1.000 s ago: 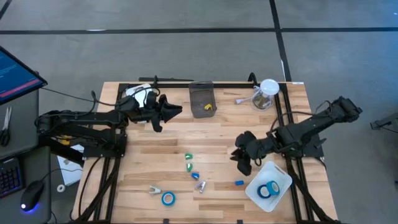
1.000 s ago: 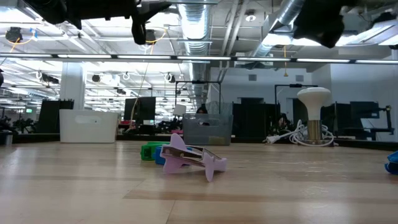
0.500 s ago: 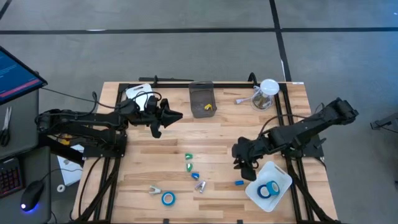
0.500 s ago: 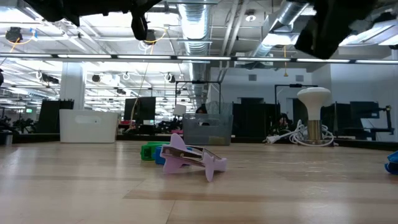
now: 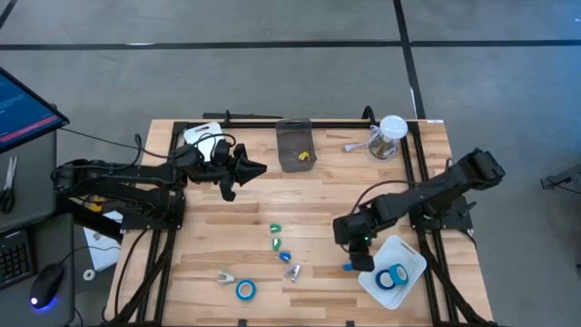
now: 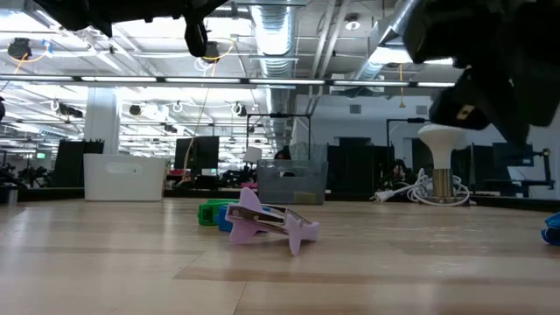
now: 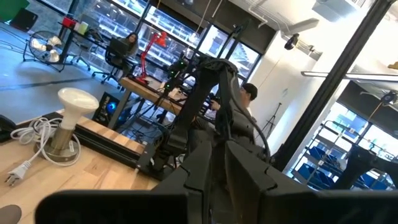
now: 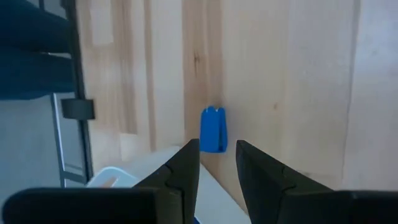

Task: Pick and place Stapler, Stapler remover, tape
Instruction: Put the right blue stapler into the black bin

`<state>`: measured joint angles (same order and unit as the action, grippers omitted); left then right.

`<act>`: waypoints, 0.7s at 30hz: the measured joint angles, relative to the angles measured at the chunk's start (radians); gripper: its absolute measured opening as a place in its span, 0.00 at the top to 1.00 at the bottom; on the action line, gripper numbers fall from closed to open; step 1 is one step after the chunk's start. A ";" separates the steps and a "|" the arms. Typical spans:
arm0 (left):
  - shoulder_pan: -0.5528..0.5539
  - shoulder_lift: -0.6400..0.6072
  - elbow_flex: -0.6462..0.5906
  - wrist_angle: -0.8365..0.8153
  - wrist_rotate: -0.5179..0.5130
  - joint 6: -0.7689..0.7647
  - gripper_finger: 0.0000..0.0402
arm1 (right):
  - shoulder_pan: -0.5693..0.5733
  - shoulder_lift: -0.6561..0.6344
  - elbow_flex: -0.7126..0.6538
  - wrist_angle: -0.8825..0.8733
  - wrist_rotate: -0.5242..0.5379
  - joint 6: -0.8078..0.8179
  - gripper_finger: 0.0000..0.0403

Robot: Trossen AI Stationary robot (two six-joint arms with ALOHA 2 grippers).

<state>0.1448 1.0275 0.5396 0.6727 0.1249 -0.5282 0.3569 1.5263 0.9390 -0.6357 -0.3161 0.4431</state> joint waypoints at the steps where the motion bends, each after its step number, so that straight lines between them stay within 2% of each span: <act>1: 0.000 0.000 0.000 0.000 0.000 0.000 0.90 | 0.000 0.005 0.000 -0.001 0.000 0.000 0.76; 14: 0.000 0.000 0.000 0.000 0.000 0.000 0.90 | 0.032 0.067 0.008 0.019 0.012 0.082 0.76; 21: 0.000 0.000 0.000 -0.010 0.000 0.000 0.90 | 0.082 0.124 0.074 -0.029 0.095 0.082 0.76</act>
<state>0.1450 1.0275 0.5396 0.6627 0.1253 -0.5278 0.4387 1.6506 1.0132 -0.6645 -0.2213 0.5249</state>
